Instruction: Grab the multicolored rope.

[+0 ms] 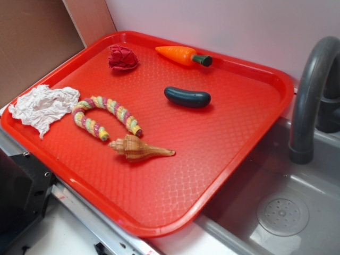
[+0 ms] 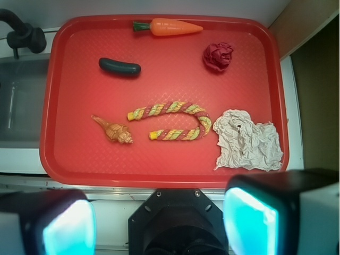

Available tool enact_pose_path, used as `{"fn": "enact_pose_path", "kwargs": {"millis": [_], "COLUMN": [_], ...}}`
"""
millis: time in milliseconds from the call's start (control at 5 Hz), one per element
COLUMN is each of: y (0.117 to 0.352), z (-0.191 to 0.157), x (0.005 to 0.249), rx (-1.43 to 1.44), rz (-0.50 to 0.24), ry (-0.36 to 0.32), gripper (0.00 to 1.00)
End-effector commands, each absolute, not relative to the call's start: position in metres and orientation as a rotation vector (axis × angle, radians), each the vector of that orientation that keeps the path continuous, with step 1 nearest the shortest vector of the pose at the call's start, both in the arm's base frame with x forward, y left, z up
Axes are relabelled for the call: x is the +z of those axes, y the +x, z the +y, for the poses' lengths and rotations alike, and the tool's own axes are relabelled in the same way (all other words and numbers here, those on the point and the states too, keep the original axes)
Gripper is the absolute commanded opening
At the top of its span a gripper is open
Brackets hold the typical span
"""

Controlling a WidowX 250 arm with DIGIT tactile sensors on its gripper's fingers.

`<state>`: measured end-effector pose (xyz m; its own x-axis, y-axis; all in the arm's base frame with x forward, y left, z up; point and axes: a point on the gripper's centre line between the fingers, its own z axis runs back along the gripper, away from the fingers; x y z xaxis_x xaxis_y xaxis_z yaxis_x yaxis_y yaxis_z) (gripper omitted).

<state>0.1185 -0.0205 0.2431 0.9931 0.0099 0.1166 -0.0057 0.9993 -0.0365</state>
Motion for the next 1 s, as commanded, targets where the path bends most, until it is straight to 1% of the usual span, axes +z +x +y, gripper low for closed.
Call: {"fn": "enact_pose_path", "kwargs": {"millis": [0,200,400,600,800], "y": [0.119,0.148,0.17,0.192,0.2], "z": [-0.02,-0.029,-0.043,-0.049,-0.046], "x": [0.243,0.24,0.236,0.21,0.173], "rx": [0.008,-0.248,-0.505,-0.764,-0.966], "rz": [-0.117,-0.083,-0.039,0.027,0.122], "ry": [-0.036,0.045,0.122,0.245,0.348], "gripper": [1.0,1.0,1.0,1.0,1.0]}}
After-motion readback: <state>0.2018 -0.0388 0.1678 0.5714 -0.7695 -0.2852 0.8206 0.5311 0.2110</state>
